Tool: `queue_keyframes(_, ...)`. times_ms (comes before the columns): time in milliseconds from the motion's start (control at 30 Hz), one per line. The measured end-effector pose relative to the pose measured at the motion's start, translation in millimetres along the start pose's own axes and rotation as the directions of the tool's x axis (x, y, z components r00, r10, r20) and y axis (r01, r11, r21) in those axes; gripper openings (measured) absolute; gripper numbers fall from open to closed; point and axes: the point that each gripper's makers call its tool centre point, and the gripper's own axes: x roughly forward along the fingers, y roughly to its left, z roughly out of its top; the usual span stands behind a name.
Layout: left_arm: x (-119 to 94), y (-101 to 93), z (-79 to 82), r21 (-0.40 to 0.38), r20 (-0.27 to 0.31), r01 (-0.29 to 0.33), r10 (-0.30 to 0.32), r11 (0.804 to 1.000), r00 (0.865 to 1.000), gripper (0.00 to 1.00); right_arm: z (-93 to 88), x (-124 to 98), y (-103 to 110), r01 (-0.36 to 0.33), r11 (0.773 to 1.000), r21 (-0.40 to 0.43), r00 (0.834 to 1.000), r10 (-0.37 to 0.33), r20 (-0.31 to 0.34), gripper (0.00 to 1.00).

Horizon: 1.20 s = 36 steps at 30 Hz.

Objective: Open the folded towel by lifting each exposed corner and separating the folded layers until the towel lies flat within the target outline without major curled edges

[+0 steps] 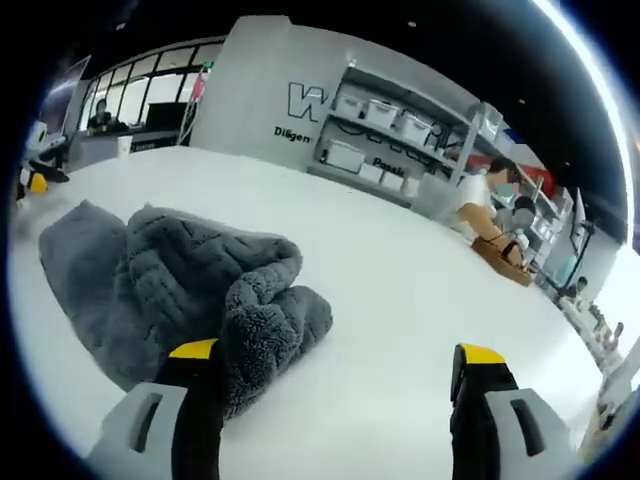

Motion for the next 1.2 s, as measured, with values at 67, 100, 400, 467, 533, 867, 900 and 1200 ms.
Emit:
queue_keyframes(67, -0.1, 0.3, -0.3, 0.000, -0.001, 0.000, 0.000, 1.000, 1.000, 0.97, 0.8, -5.8, -1.1, -0.007, 1.000, -0.017, 1.000, 0.007, -0.013, 0.99)
queue_keyframes(100, -0.2, 0.6, -0.4, 0.000, -0.001, -0.001, 0.001, 1.000, 1.000, 0.97, 1.6, -10.6, -1.9, -0.014, 0.999, -0.029, 1.000, 0.013, -0.021, 0.99)
queue_keyframes(400, -0.4, 1.0, -0.6, 0.003, -0.003, -0.001, 0.001, 1.000, 1.000, 0.97, -6.0, -39.3, 8.4, -0.092, 0.993, -0.069, 0.992, 0.086, -0.088, 0.99)
queue_keyframes(467, -0.6, 1.2, -0.5, 0.005, -0.004, -0.001, 0.001, 1.000, 1.000, 0.97, -7.9, -43.1, 13.9, -0.119, 0.990, -0.080, 0.990, 0.111, -0.092, 0.99)
queue_keyframes(533, -1.0, 1.6, -0.2, 0.006, -0.004, -0.002, 0.002, 1.000, 1.000, 0.97, -11.8, -49.0, 24.3, -0.157, 0.980, -0.127, 0.984, 0.143, -0.107, 0.99)
queue_keyframes(867, -5.4, -6.4, 1.8, 0.042, -0.016, 0.009, -0.009, 0.999, 1.000, 0.98, -20.5, -65.3, 44.3, -0.248, 0.956, -0.157, 0.966, 0.232, -0.116, 0.99)
queue_keyframes(900, -6.7, -8.9, 3.4, 0.062, -0.015, 0.011, -0.010, 0.998, 1.000, 0.98, -20.8, -66.2, 42.8, -0.245, 0.957, -0.155, 0.967, 0.230, -0.112, 0.99)
queue_keyframes(1200, -12.7, -18.3, 5.8, 0.118, -0.026, 0.040, -0.038, 0.992, 0.999, 0.97, -24.0, -75.8, 43.7, -0.279, 0.945, -0.170, 0.959, 0.267, -0.090, 0.99)
